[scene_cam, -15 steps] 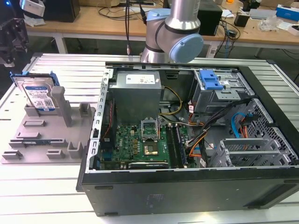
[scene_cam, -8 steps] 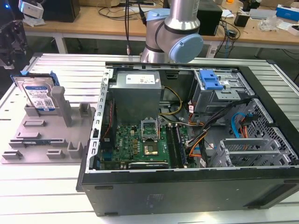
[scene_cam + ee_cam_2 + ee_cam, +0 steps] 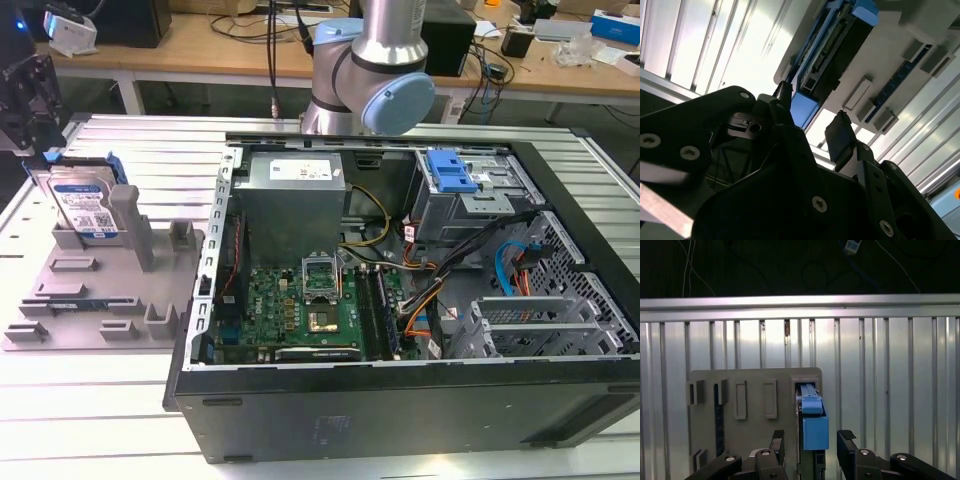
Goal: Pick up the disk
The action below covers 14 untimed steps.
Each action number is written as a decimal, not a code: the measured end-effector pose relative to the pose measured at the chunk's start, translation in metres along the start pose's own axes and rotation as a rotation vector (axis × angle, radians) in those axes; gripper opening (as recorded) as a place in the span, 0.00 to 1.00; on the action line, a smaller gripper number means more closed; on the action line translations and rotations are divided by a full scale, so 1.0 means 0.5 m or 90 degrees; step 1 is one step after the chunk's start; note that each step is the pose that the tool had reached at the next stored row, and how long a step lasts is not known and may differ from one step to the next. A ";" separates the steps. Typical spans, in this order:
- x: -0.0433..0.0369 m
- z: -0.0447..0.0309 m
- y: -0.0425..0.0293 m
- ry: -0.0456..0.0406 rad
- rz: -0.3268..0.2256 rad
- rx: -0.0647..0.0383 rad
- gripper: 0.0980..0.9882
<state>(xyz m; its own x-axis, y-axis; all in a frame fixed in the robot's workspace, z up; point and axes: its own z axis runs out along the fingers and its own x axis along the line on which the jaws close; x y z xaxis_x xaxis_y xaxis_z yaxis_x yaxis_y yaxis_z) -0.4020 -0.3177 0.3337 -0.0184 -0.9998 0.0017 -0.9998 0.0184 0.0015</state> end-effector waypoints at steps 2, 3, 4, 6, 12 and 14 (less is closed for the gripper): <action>0.000 0.003 0.000 0.0001 -0.002 0.000 0.50; 0.000 0.005 0.000 0.0002 -0.003 0.000 0.50; 0.000 0.007 0.000 0.0002 -0.004 0.000 0.50; 0.000 0.010 0.001 0.0003 -0.008 0.000 0.50; 0.000 0.020 0.005 0.0003 -0.028 0.000 0.50; 0.000 0.023 0.006 0.0003 -0.034 0.000 0.50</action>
<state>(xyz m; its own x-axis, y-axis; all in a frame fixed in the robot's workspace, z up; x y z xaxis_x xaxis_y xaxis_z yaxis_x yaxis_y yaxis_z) -0.4048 -0.3177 0.3224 0.0344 -0.9994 0.0021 -0.9994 -0.0344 0.0015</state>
